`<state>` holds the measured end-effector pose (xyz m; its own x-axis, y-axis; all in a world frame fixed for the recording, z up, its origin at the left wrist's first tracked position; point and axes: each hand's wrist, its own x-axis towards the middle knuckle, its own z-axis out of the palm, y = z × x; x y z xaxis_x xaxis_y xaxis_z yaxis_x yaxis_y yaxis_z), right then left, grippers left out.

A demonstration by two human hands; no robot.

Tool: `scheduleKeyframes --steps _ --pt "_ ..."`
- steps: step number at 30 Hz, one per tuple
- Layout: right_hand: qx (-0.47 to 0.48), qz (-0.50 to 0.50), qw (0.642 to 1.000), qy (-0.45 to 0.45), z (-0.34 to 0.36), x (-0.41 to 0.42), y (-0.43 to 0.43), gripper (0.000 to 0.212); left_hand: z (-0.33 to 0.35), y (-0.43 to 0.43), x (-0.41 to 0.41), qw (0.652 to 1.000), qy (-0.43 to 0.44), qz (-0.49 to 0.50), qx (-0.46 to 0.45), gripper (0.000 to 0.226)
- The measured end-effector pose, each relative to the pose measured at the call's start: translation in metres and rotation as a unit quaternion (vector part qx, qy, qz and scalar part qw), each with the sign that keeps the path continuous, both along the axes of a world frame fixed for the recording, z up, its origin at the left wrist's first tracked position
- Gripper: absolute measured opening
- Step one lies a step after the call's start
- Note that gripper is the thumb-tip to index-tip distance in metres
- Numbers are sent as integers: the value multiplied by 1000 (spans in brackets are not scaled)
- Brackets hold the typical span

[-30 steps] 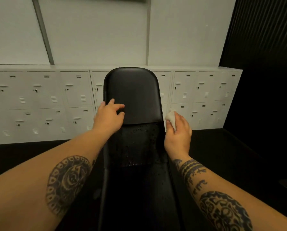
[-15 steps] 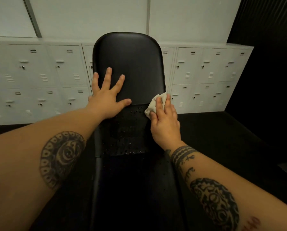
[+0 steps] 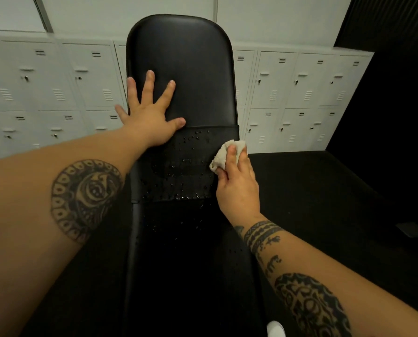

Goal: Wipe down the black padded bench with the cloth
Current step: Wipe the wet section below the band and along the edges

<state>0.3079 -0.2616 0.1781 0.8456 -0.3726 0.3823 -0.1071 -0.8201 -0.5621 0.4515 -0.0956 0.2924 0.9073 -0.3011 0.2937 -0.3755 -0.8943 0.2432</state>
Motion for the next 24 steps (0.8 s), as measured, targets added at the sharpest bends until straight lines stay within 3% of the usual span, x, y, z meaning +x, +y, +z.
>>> scheduleKeyframes --steps 5,9,13,16,21,24 --pt "9 24 1000 16 38 31 -13 62 7 -16 -9 999 -16 36 -5 90" --pt "-91 31 995 2 50 45 -10 60 18 -18 -9 998 -25 46 34 93" --pt "-187 87 978 -43 17 15 -12 59 22 -22 -7 996 -22 58 61 96" --pt "-131 107 985 -43 -9 -6 -13 59 21 -26 -8 995 -27 69 60 96" --pt "66 69 995 -20 -7 -5 -17 63 12 -20 -6 997 -26 59 46 93" --pt "88 49 995 -28 22 19 -23 60 11 -16 -2 996 -40 51 59 93"
